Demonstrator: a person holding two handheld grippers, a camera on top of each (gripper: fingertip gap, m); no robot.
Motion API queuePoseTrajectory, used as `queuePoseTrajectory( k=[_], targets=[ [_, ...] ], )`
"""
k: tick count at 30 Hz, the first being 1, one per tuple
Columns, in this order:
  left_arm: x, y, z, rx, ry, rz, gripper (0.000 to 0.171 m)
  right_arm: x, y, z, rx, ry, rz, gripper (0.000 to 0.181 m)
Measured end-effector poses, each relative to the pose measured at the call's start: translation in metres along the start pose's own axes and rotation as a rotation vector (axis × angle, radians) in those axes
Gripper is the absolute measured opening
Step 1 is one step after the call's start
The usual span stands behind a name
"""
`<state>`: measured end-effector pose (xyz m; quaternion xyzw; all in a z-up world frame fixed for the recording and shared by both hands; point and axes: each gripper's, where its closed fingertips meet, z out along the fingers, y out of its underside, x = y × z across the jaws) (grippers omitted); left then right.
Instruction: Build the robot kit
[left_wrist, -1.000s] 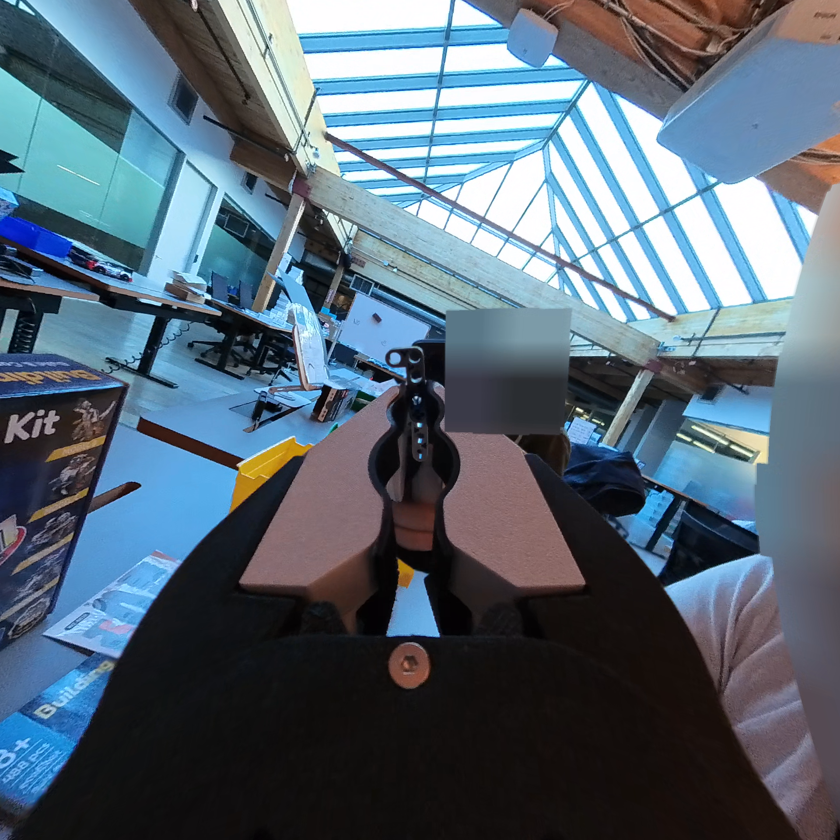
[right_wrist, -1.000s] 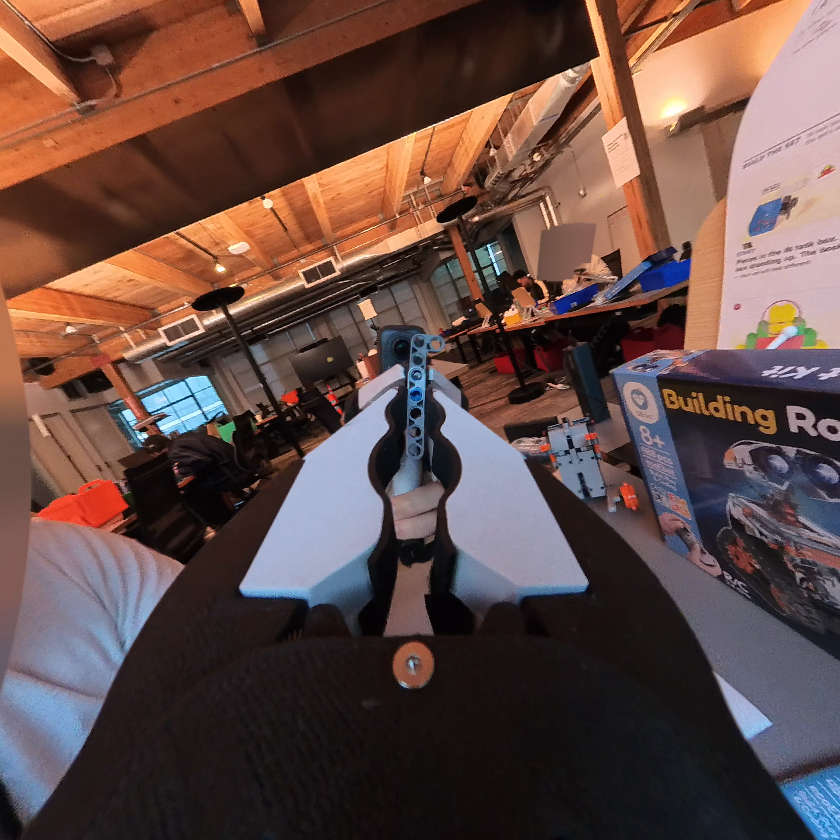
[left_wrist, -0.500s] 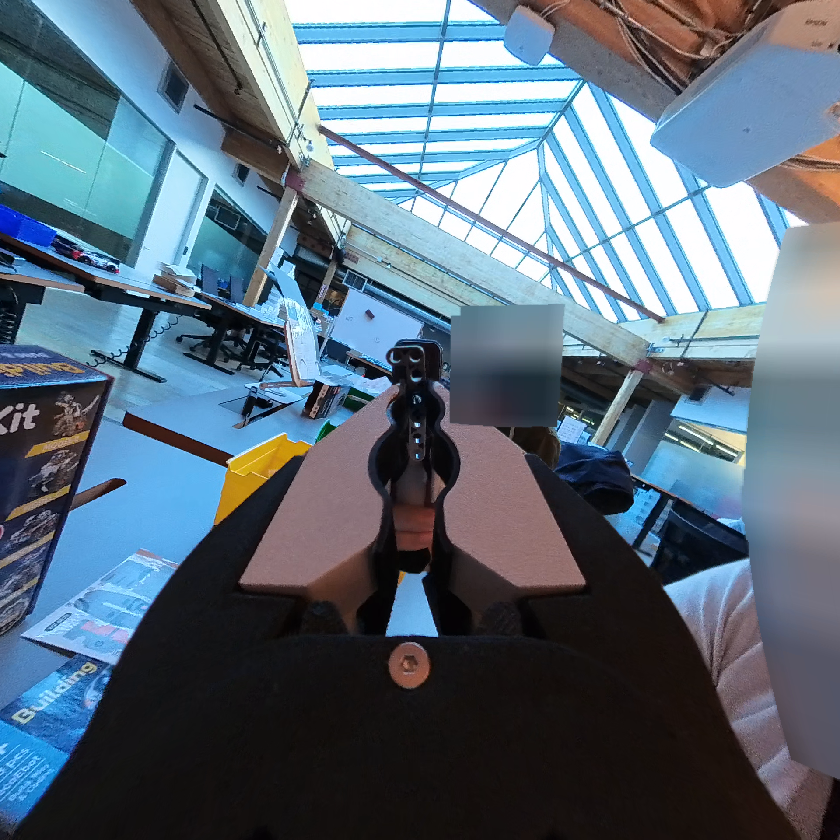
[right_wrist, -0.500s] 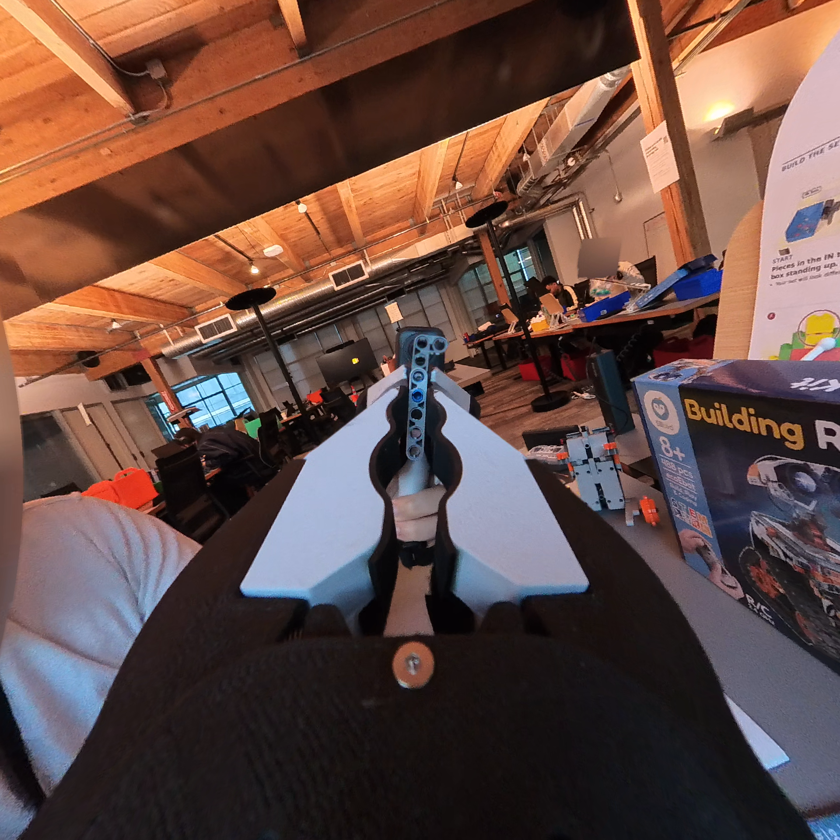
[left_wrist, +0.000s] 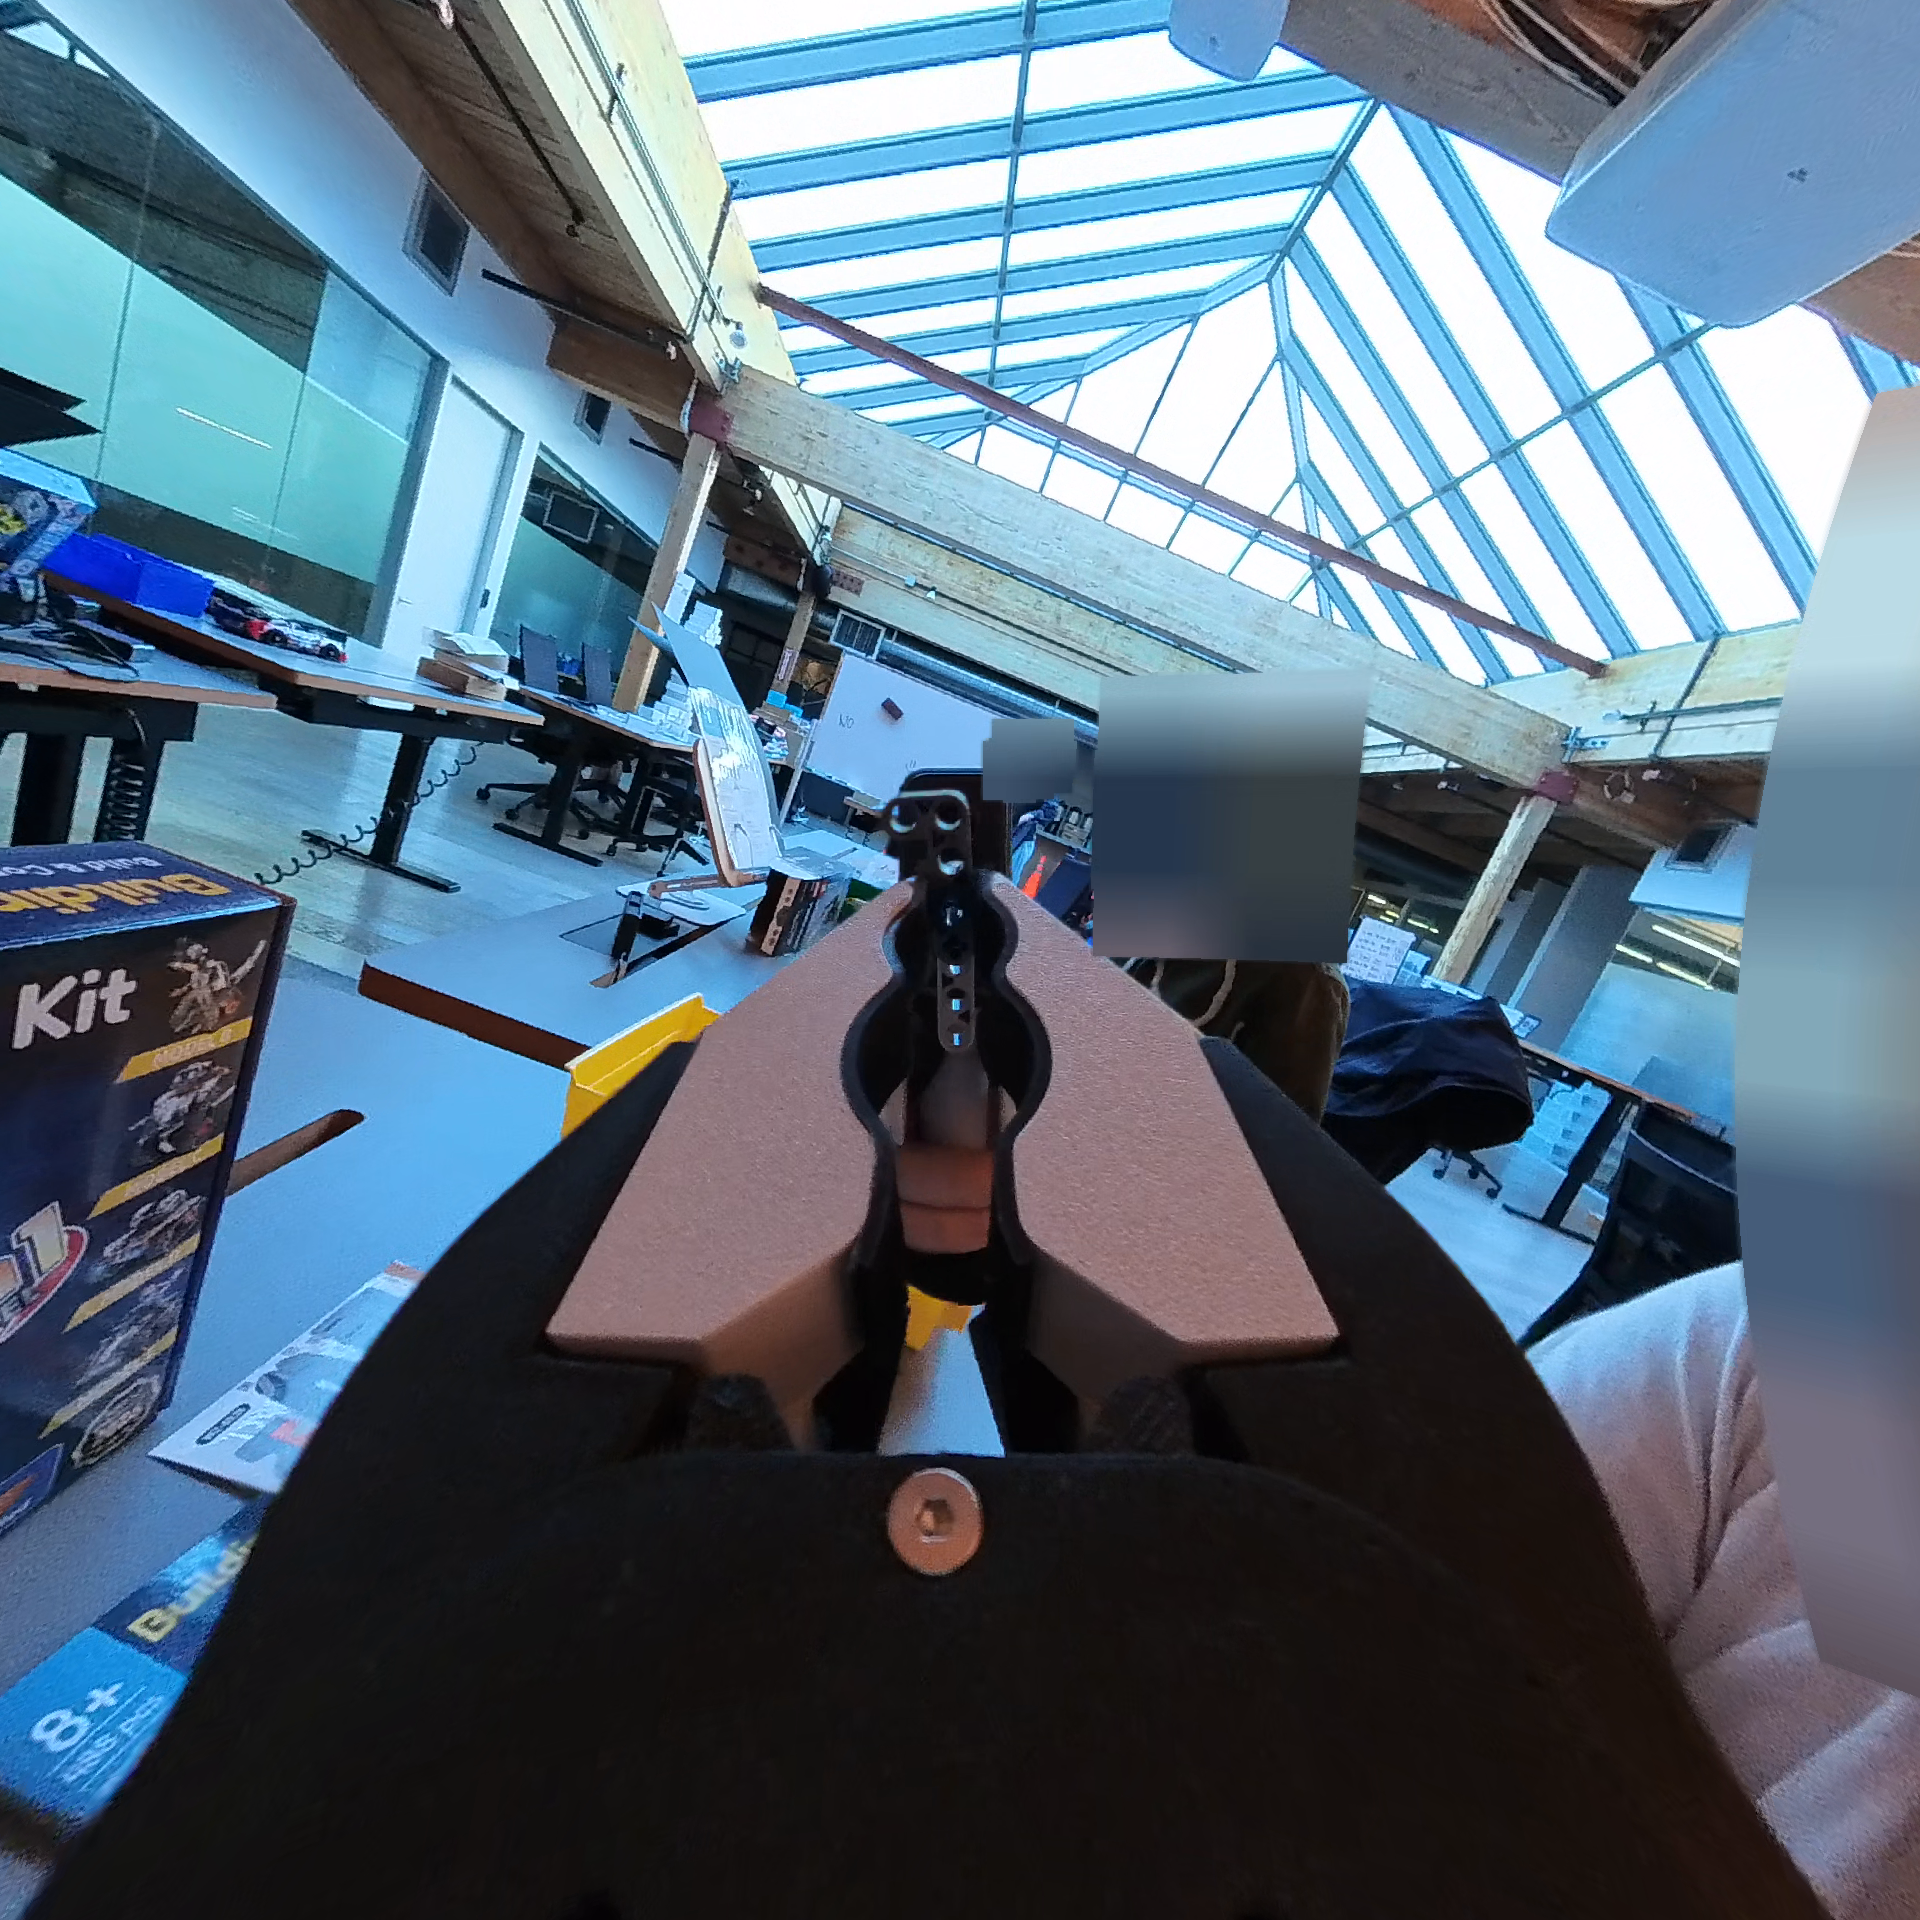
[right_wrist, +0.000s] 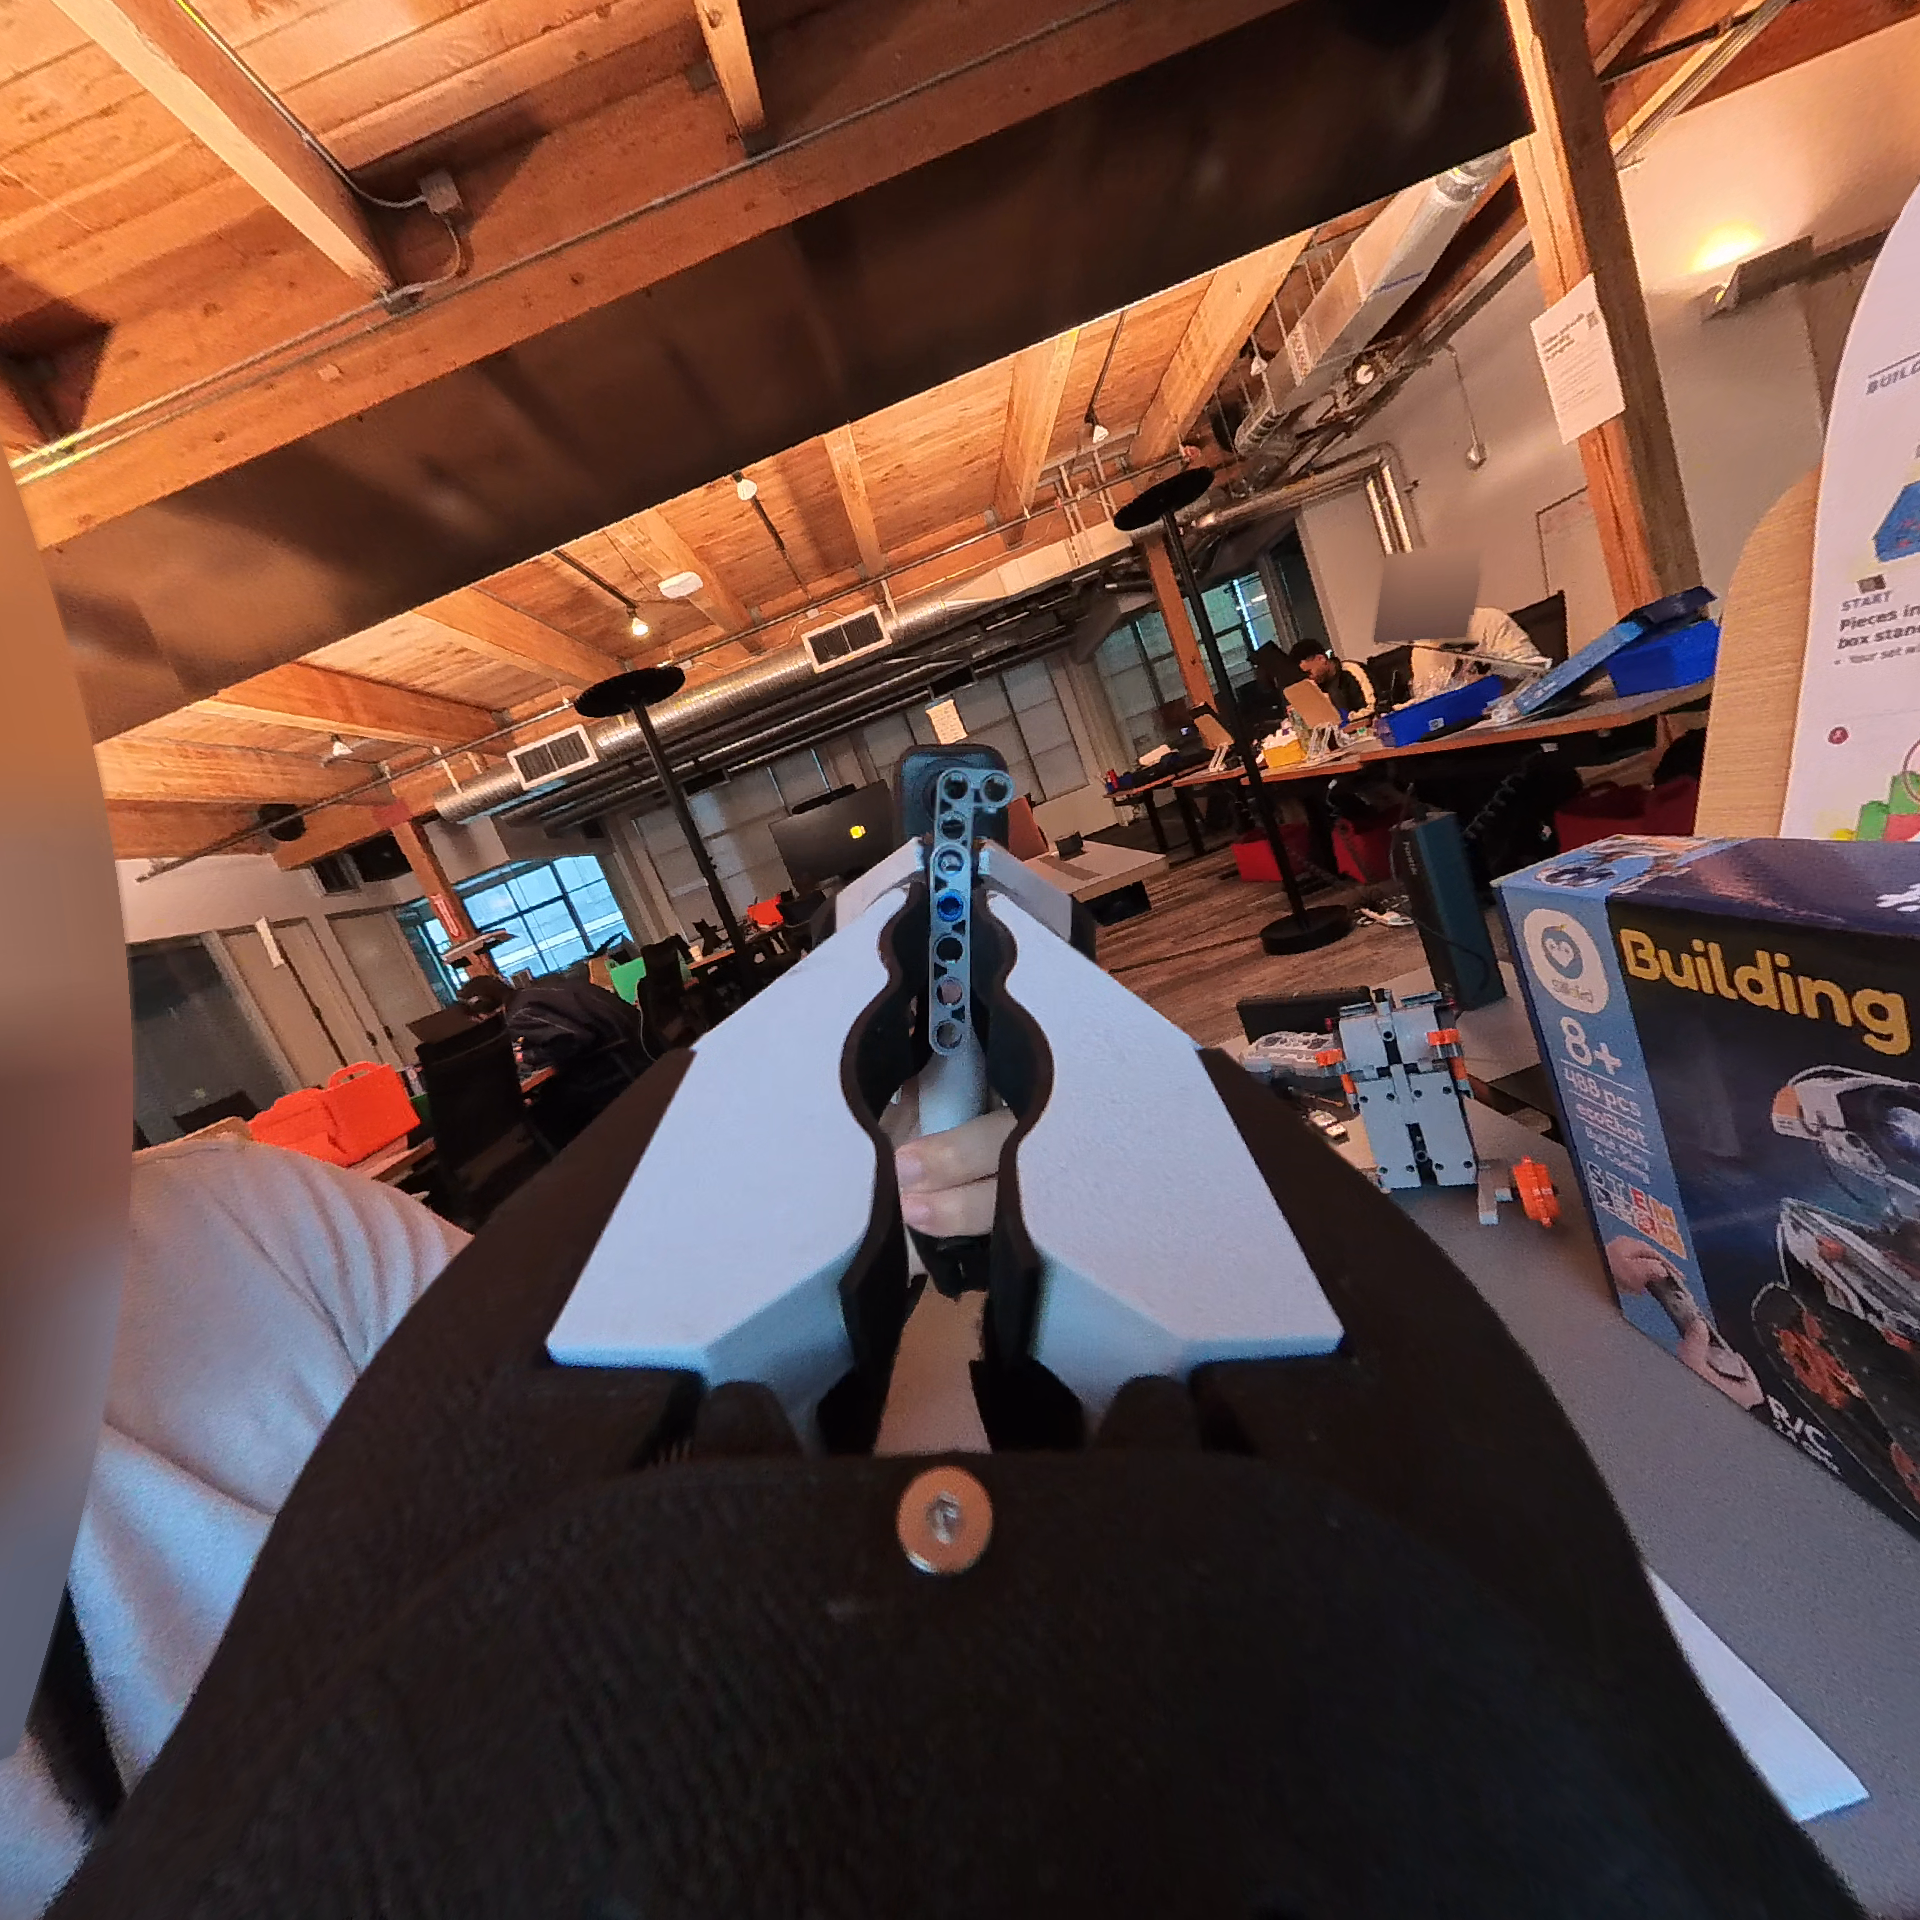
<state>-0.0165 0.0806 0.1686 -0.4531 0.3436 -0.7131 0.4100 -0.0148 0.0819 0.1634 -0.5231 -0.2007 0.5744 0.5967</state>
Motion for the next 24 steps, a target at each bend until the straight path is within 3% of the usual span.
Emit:
queuePoseTrajectory(
  k=[8, 16, 24],
  targets=[
    [0.006, 0.000, 0.001, 0.015, 0.063, -0.071, 0.004, -0.005, 0.000, -0.001, -0.007, -0.023, 0.004, 0.005],
    [-0.009, 0.006, 0.001, -0.001, -0.014, -0.066, 0.004, 0.010, 0.005, -0.005, 0.025, -0.063, 0.140, 0.005],
    [-0.006, 0.002, 0.000, 0.001, -0.022, -0.044, 0.003, 0.005, 0.006, 0.000, 0.012, -0.042, 0.103, 0.005]
  ],
)
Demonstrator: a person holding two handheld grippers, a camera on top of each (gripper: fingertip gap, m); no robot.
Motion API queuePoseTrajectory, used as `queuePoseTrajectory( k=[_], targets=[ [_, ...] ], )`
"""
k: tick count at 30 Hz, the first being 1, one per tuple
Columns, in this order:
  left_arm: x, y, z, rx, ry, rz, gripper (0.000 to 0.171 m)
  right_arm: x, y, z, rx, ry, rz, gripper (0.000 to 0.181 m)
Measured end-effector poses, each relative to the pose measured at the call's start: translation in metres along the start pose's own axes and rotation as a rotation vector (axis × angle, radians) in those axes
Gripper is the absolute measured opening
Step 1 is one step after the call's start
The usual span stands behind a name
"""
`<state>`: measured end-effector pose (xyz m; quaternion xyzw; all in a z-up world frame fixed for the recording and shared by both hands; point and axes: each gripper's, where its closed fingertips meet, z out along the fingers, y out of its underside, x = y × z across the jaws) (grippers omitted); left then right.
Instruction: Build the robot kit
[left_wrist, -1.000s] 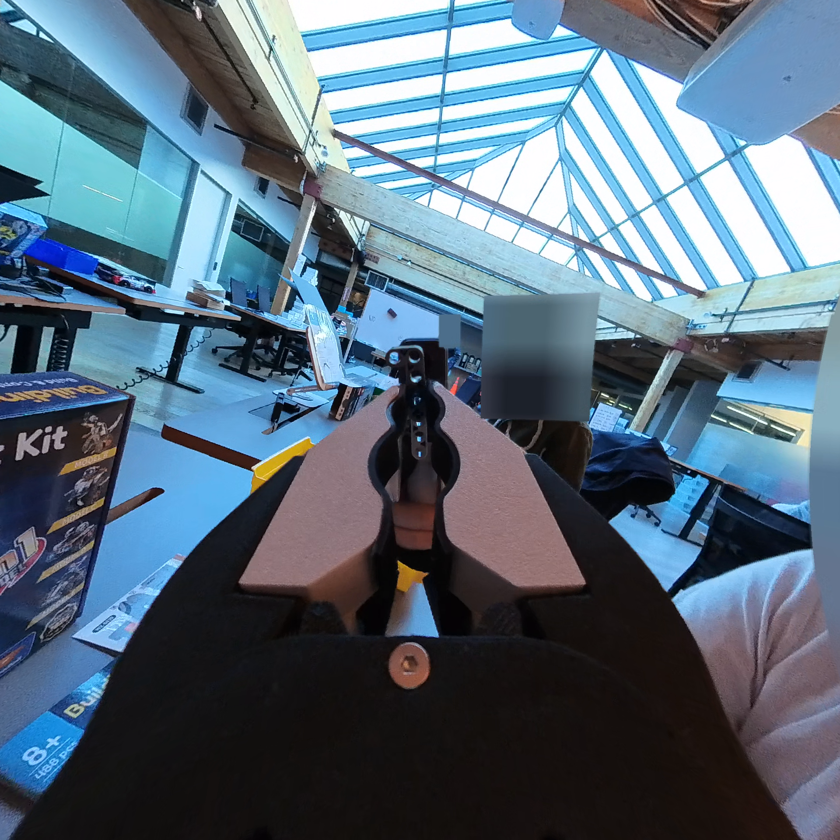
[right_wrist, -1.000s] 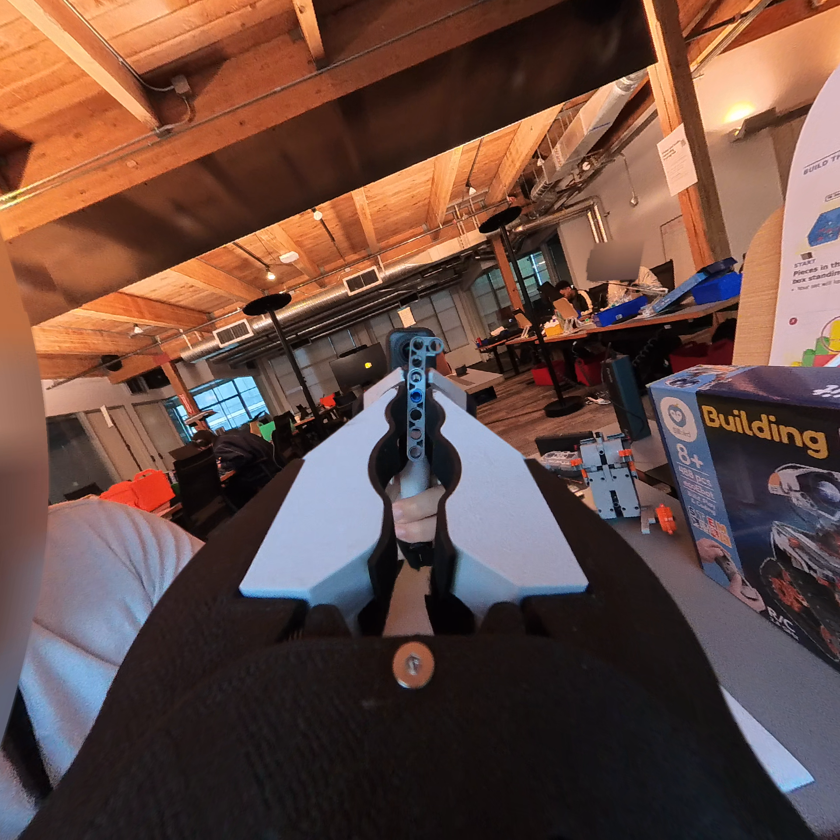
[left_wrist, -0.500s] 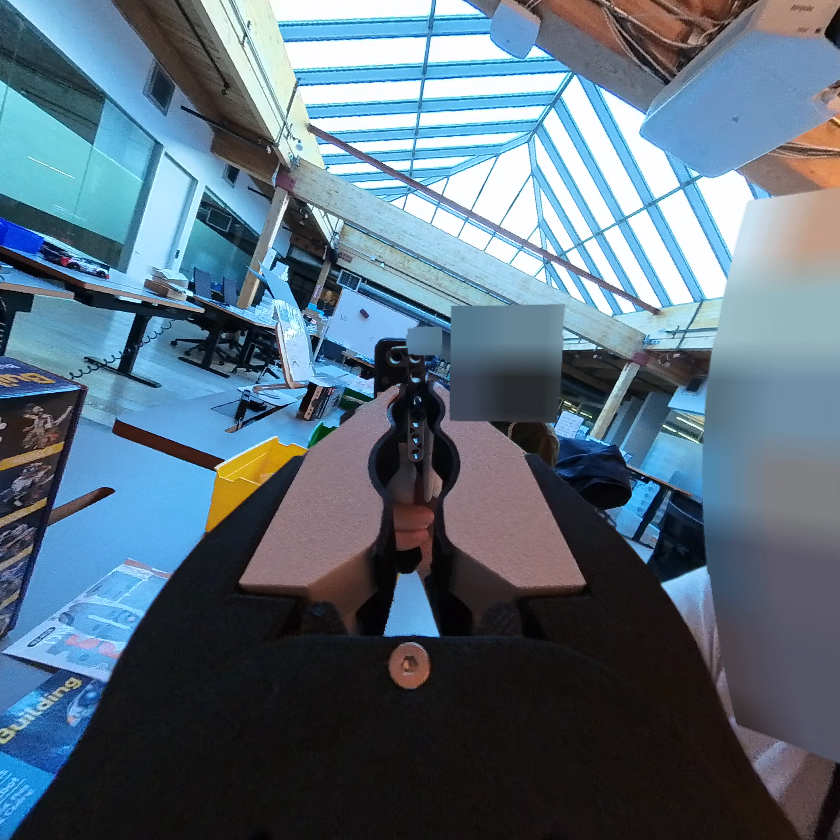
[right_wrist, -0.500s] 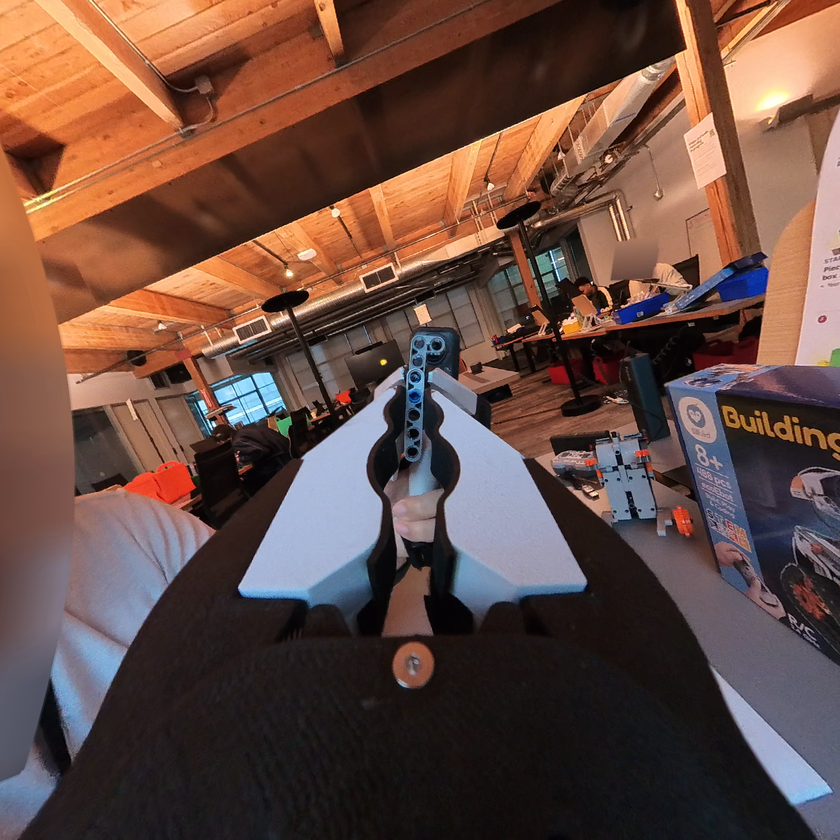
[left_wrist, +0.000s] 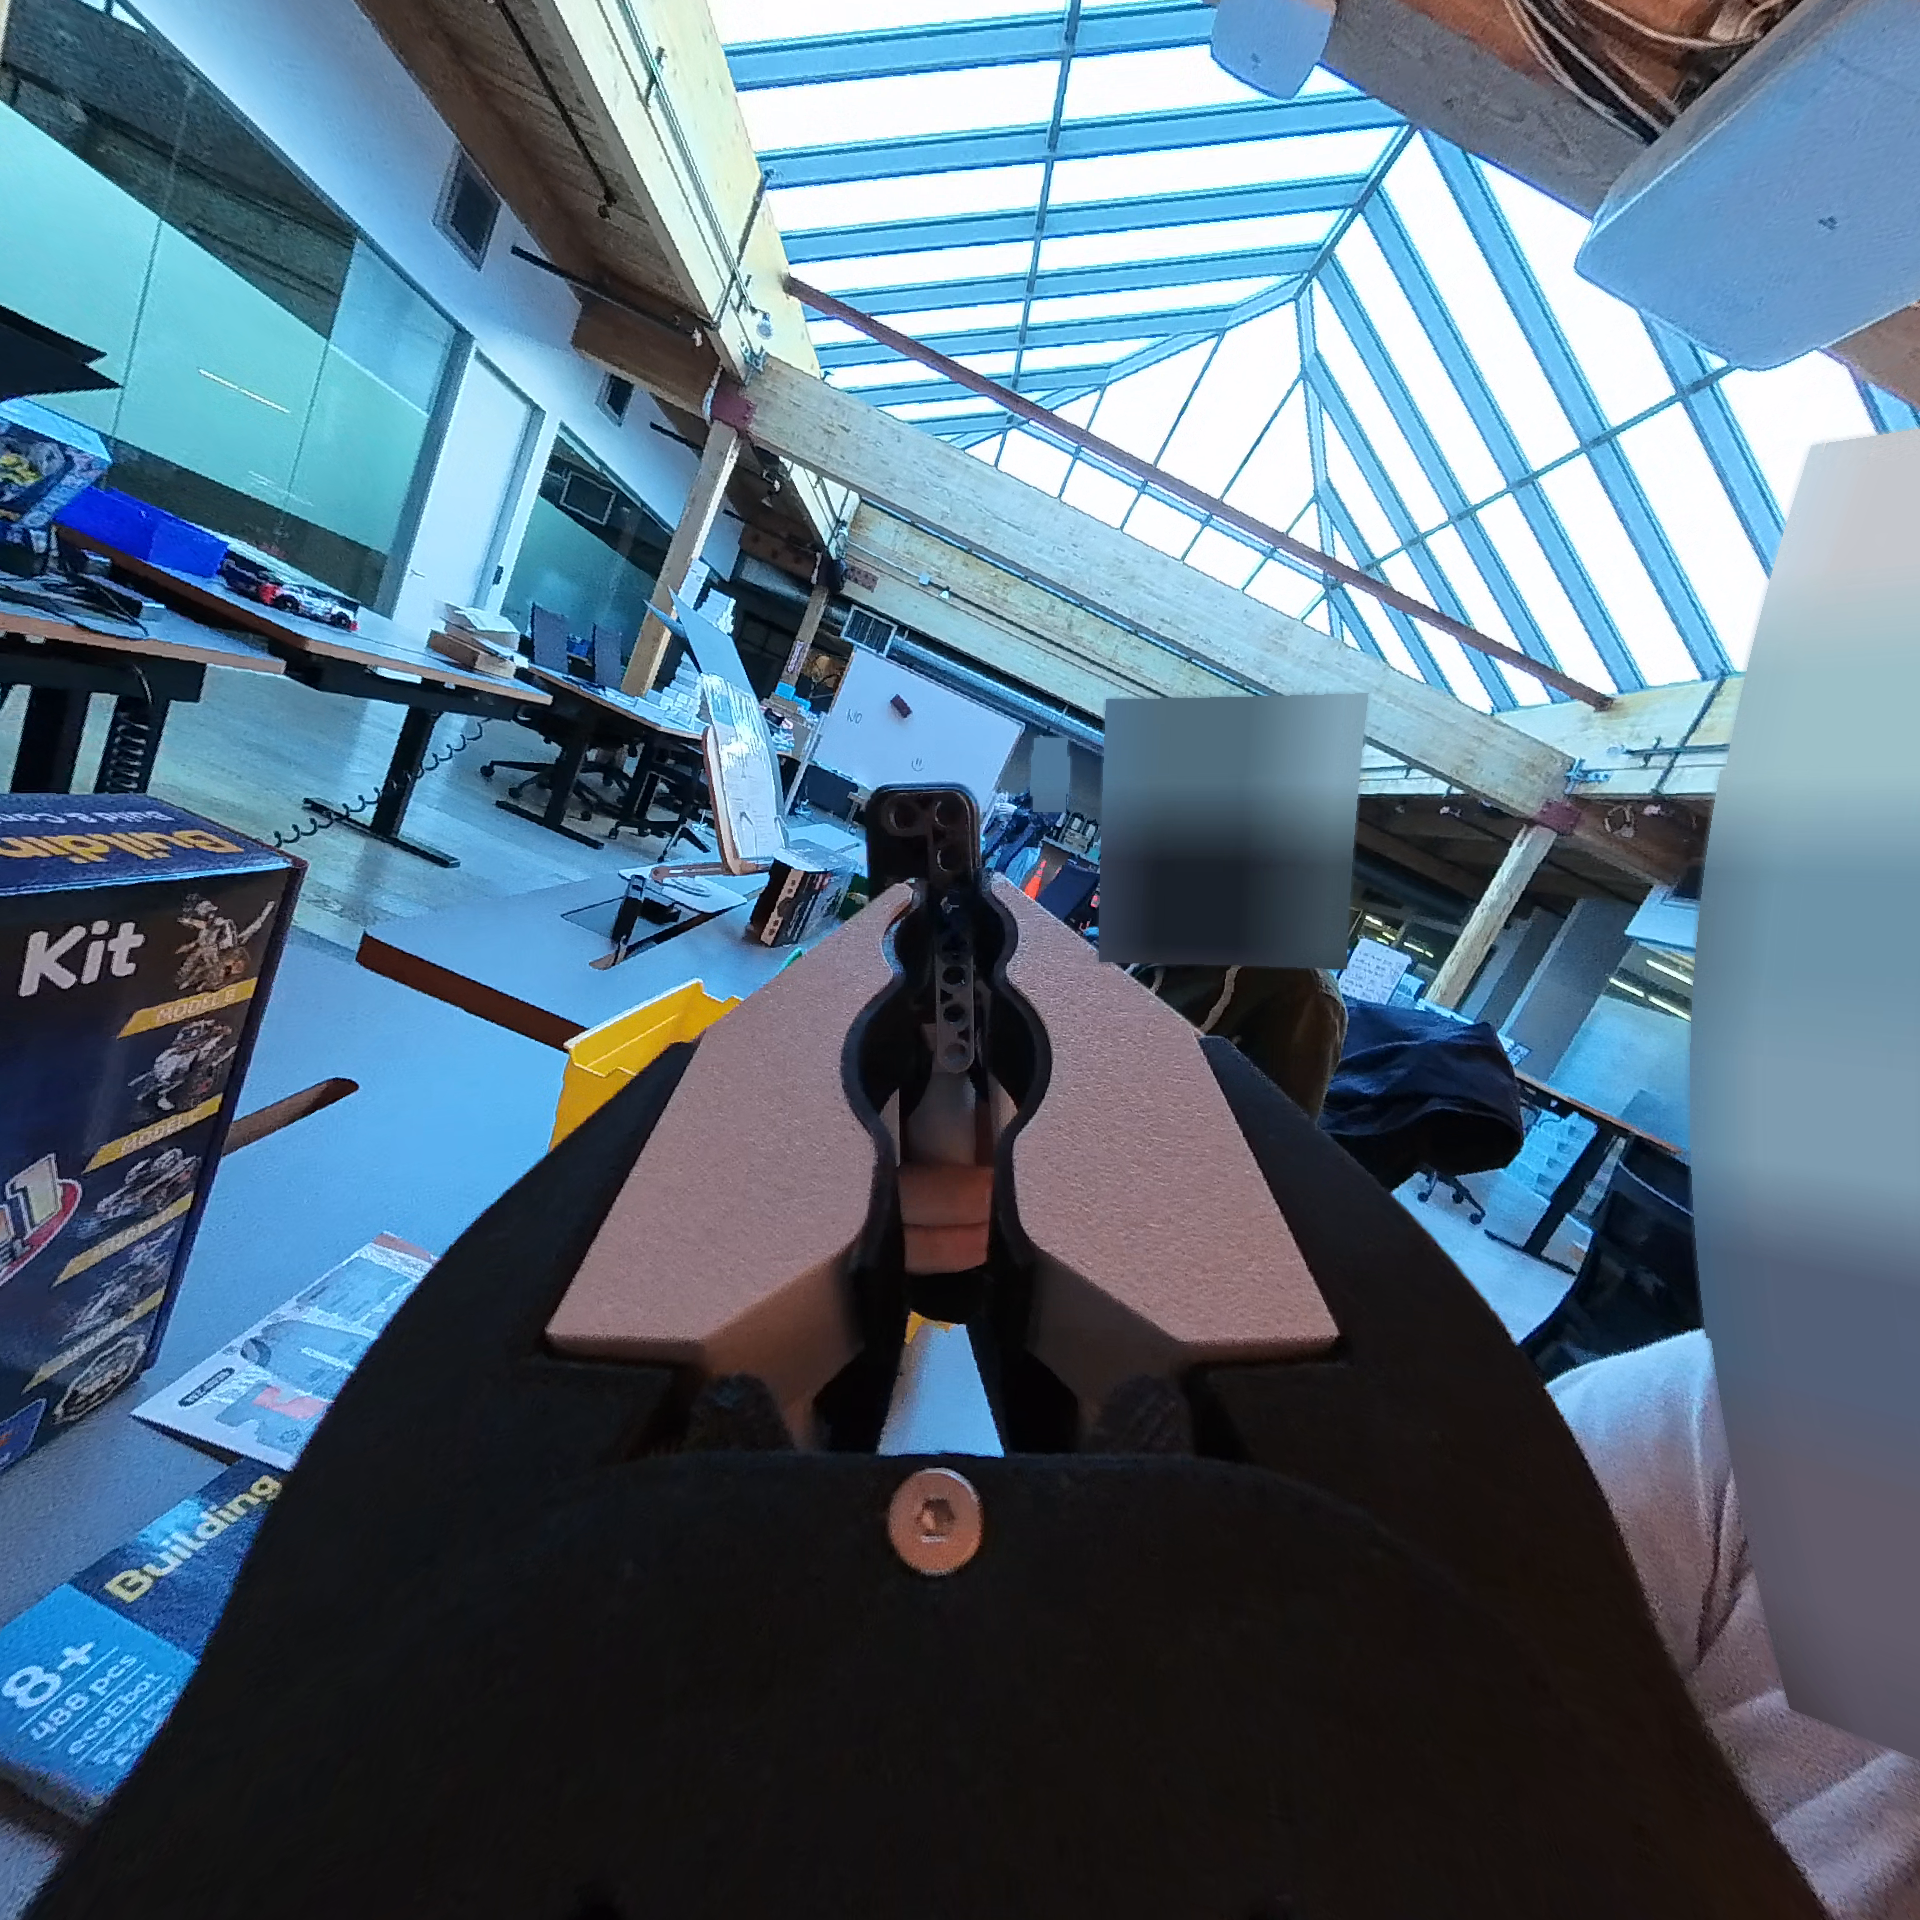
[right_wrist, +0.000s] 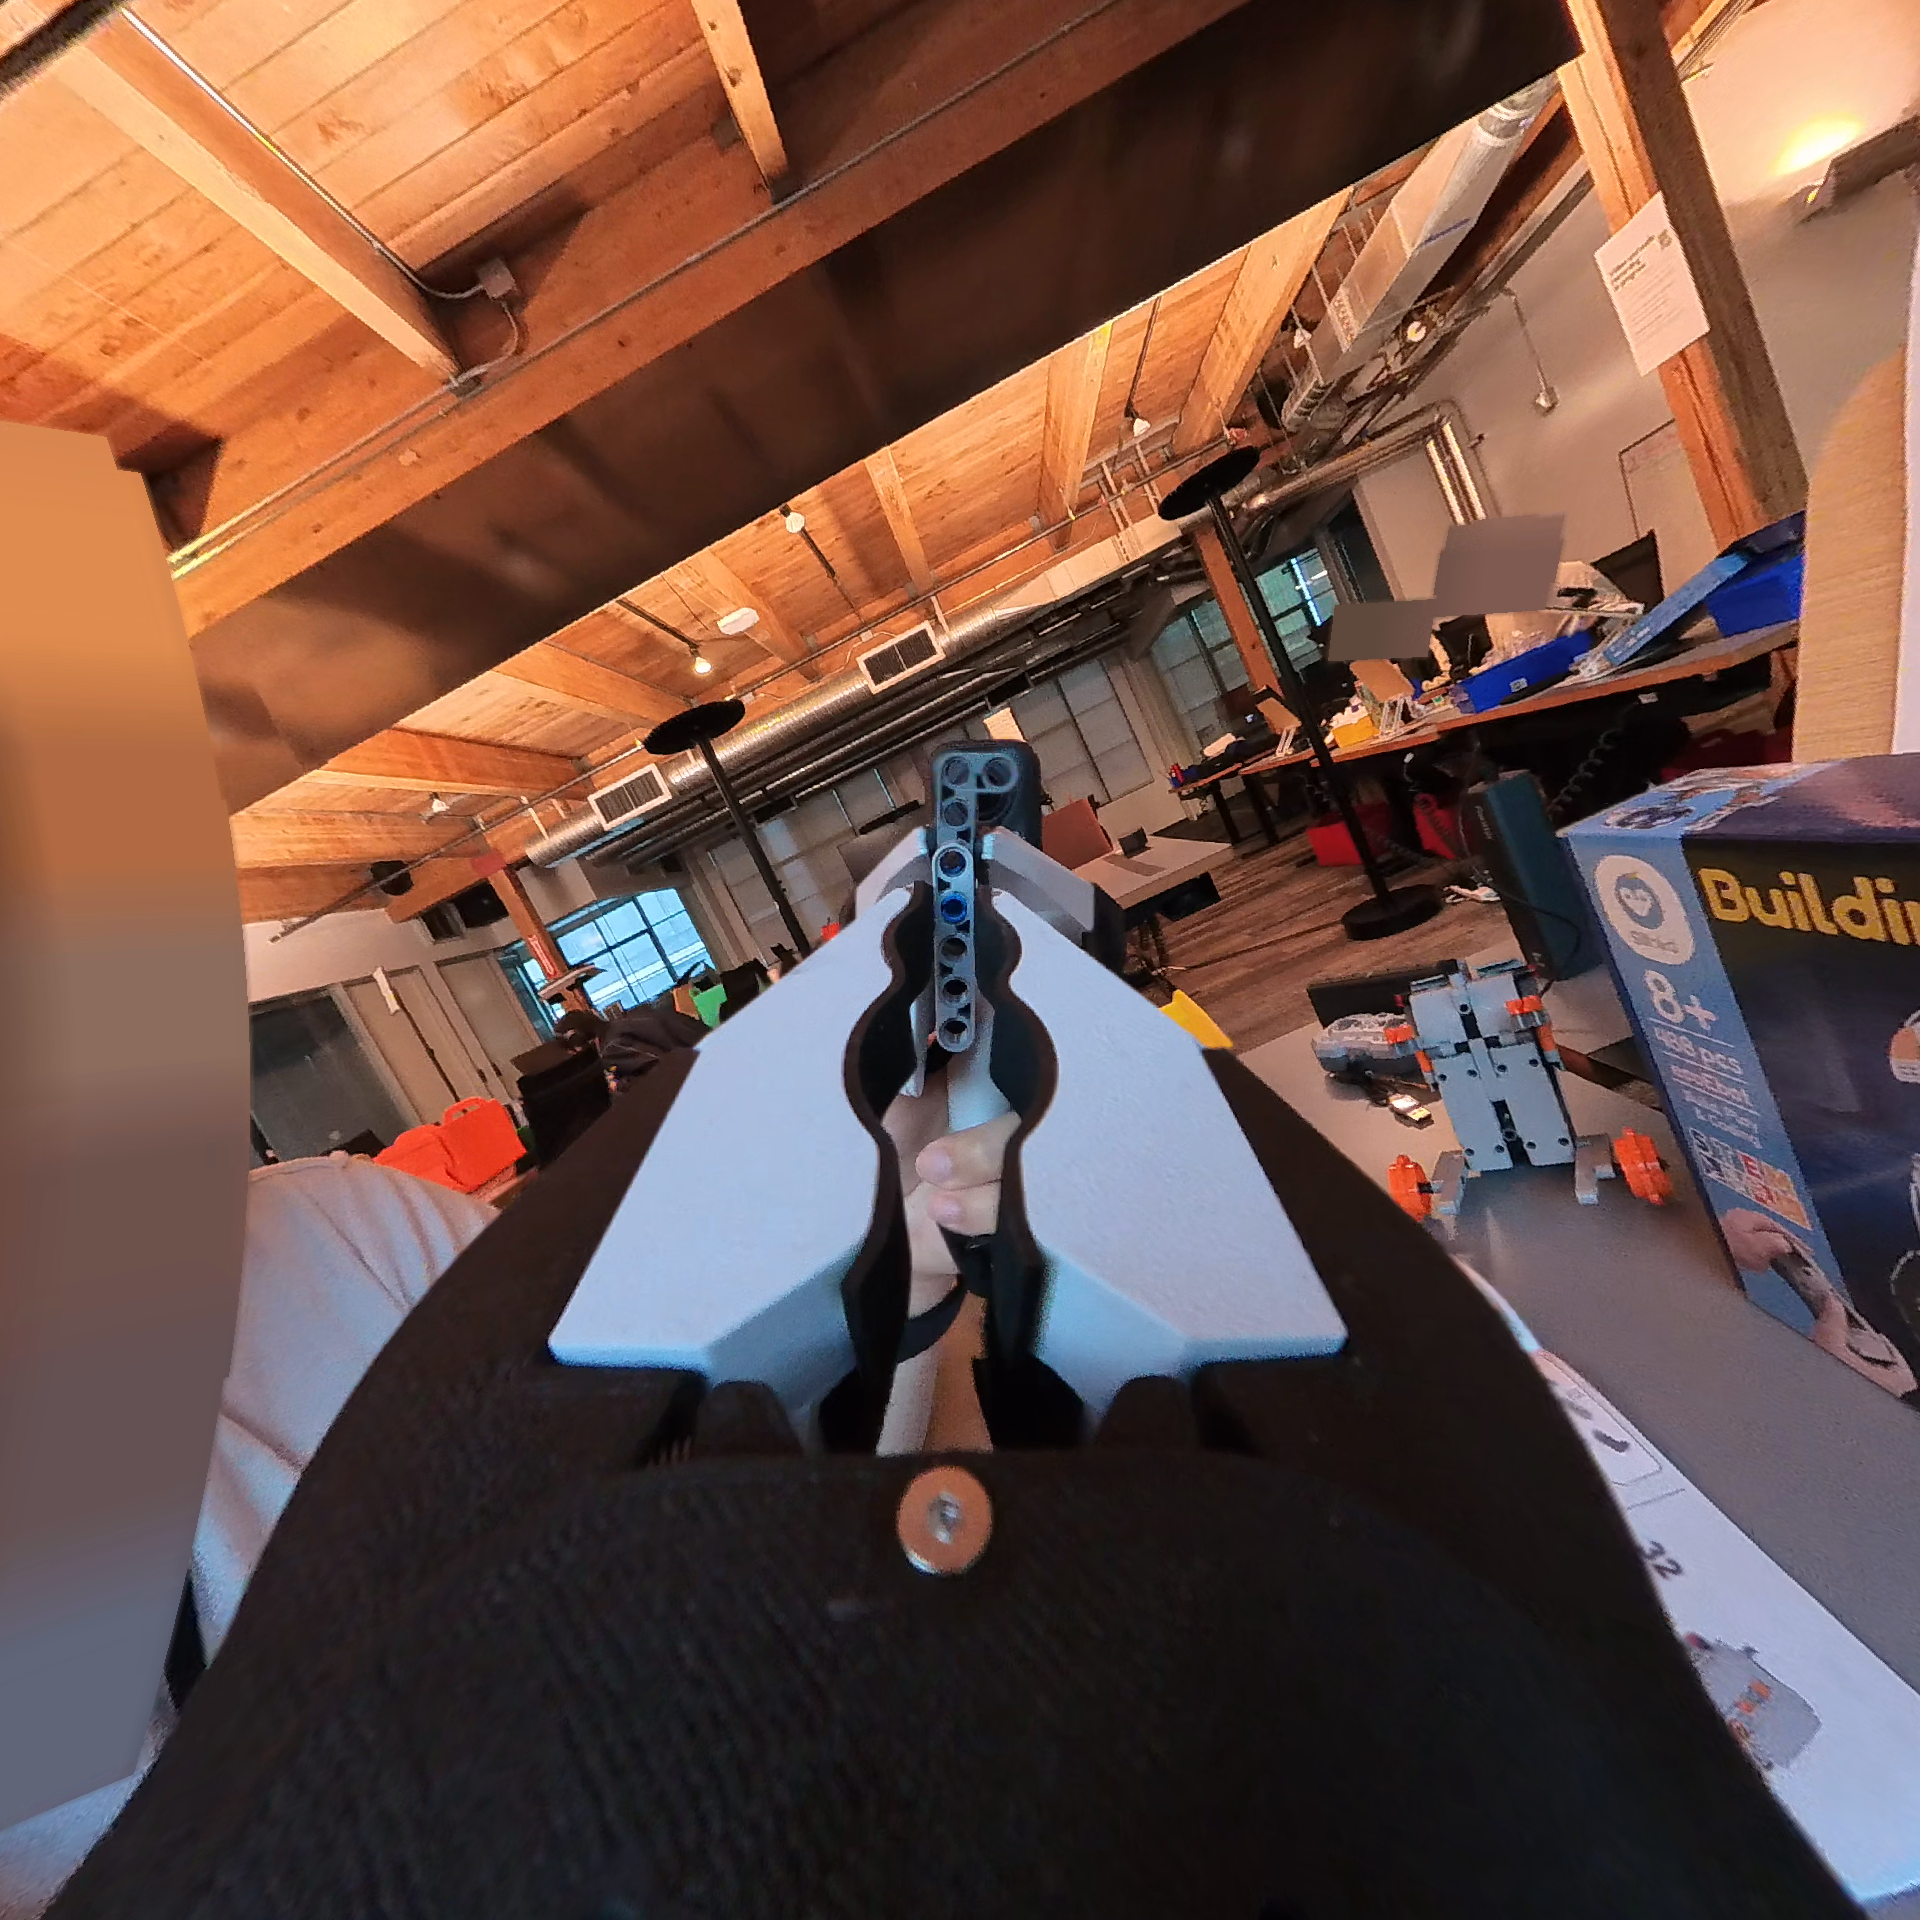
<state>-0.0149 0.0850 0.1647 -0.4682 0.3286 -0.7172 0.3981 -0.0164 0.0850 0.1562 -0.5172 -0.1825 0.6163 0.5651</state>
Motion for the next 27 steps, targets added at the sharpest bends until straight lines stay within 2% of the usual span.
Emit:
queuePoseTrajectory(
  k=[6, 15, 19, 23, 27],
  targets=[
    [-0.005, 0.003, 0.002, -0.002, -0.021, 0.010, 0.003, 0.005, 0.002, -0.003, -0.027, 0.048, -0.035, 0.005],
    [-0.014, 0.005, 0.001, 0.002, -0.029, -0.021, 0.004, 0.014, 0.008, -0.002, -0.046, 0.061, 0.007, 0.005],
    [-0.014, 0.005, 0.001, -0.010, -0.049, 0.019, 0.003, 0.015, 0.014, 0.002, -0.094, 0.109, -0.061, 0.005],
    [-0.010, 0.001, 0.001, 0.016, -0.044, 0.029, 0.004, 0.011, 0.013, 0.008, -0.080, 0.148, -0.158, 0.005],
    [-0.006, -0.001, 0.000, 0.002, -0.035, 0.039, 0.004, 0.008, 0.012, 0.010, -0.065, 0.112, -0.108, 0.005]
  ],
)
